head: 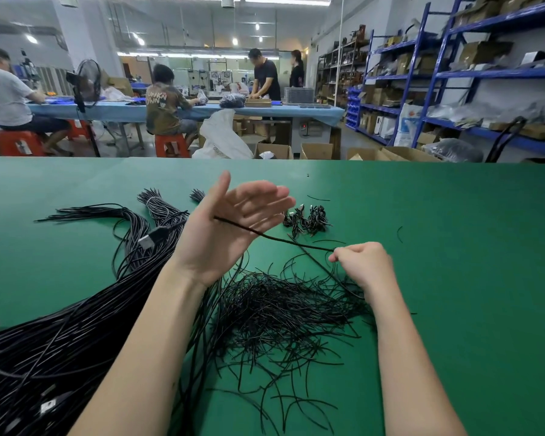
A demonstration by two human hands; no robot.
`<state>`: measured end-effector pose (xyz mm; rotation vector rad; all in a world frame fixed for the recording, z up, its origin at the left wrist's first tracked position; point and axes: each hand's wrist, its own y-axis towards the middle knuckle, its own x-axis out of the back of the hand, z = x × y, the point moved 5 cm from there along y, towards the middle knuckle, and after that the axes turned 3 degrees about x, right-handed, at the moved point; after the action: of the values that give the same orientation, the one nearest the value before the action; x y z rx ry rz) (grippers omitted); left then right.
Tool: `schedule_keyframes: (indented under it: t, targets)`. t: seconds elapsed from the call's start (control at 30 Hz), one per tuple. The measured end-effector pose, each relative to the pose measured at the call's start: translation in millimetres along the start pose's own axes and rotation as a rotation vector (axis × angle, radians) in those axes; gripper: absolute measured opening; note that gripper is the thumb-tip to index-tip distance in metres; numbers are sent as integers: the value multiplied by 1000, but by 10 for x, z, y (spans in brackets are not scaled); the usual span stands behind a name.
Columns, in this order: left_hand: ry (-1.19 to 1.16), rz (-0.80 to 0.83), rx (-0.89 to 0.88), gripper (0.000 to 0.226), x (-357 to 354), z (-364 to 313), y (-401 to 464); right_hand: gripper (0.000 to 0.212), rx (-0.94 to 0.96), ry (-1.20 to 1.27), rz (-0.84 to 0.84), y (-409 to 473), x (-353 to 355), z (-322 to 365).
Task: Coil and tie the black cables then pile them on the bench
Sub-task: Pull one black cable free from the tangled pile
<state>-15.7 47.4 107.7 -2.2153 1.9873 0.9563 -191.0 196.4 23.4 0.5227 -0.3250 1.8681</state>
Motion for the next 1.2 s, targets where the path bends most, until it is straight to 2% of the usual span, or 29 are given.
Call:
schedule_keyframes:
  t: [0.1,0.2,0.27,0.37,0.43,0.5,0.57,0.67,0.73,0.83,0.9,1.0,1.1,1.2]
  targets:
    - [-23,-39,-11,63,49,16,9,16,-10,-68,3,1,-38,-28]
    - [8,13,81,73,23,111,-1,16,-18,-93,-4,17,-54,-19]
    - [83,157,223,79,-80,219,-28,17,-8,-98,-11,30,-55,-7]
    - [307,466,540,89,-255,471,-124,18,46,-43,-37,34,-34,27]
    - [474,560,737,96,-303,678,-161,26,137,-14,-66,10,-2,138]
    - [593,519,888,101,-305,862,-171,27,227,101,-71,-38,33,302]
    - [642,373,948,108,-234,973,-144,25,312,229,-33,-112,69,497]
    - [565,95,883,112,-47,971,-63,22,490,268,91,-285,113,799]
    - [442,-64,762,108,60,902,2,19,565,307,274,-404,88,930]
    - [242,-195,535,99,157,778,65,15,533,347,634,-521,-68,944]
    - [85,-260,431,85,205,724,89,15,473,257,805,-551,-200,849]
    - [-81,-212,303,71,203,638,133,17,337,109,913,-551,-405,625]
    - [-200,-71,275,72,142,579,113,33,220,-8,867,-485,-511,406]
    - [-125,18,342,72,114,586,47,45,221,-54,795,-398,-507,274]
